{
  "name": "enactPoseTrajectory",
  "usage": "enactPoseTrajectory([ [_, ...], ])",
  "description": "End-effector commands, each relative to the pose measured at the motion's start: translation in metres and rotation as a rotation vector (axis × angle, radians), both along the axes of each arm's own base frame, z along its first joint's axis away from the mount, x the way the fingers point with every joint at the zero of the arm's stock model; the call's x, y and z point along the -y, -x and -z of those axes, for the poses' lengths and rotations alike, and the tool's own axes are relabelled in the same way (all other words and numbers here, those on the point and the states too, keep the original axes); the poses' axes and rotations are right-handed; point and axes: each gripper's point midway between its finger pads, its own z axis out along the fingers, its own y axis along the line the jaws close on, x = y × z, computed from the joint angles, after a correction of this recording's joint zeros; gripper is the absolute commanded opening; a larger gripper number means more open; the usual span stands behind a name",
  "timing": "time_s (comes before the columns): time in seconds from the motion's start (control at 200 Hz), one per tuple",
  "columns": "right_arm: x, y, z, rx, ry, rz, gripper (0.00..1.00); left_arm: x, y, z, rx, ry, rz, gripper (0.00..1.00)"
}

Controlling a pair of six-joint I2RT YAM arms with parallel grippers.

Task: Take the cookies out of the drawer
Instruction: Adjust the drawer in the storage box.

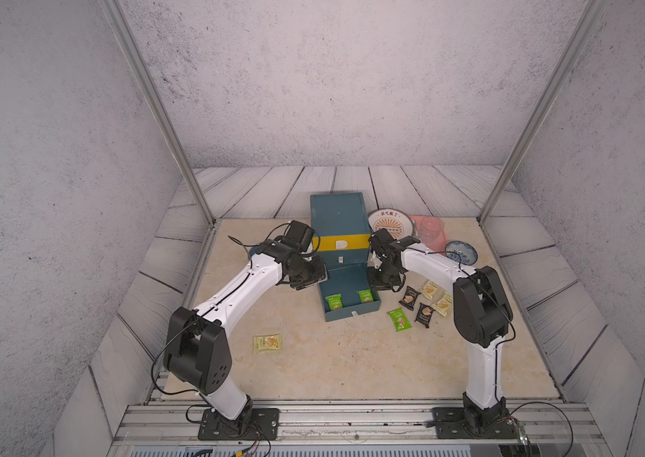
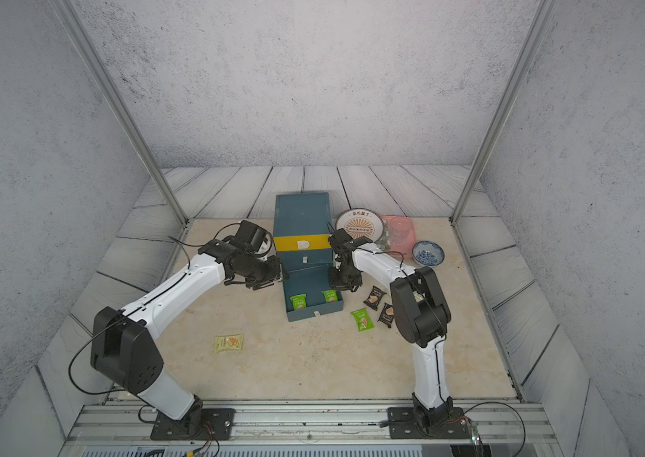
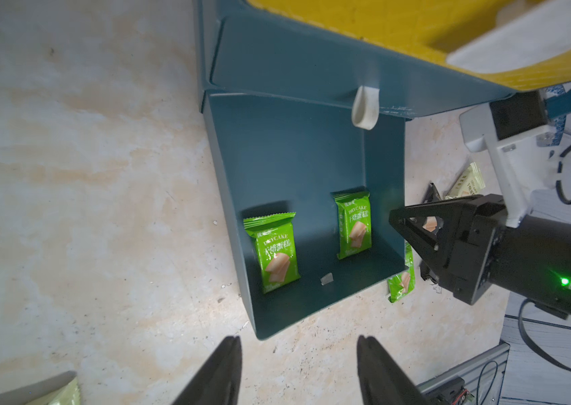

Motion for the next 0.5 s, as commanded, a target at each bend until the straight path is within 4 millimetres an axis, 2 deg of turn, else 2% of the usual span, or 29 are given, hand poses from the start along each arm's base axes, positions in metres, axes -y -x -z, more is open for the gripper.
enactPoseTrajectory([
  [0.0, -0.003, -0.011, -0.014, 0.049, -0.009, 0.043, 0.11, 0.015, -0.001, -0.007, 0.005, 0.026, 0.035, 0.58],
  [0.155, -0.008, -0.009, -0.013, 0.035, -0.026, 0.076, 0.0, 0.022, 0.002, -0.006, 0.0, 0.034, 0.043, 0.58],
  [0.495, -0.01, -0.005, -0.014, 0.053, -0.017, 0.065, 0.0, 0.028, 0.003, 0.0, -0.019, 0.03, 0.061, 0.58],
])
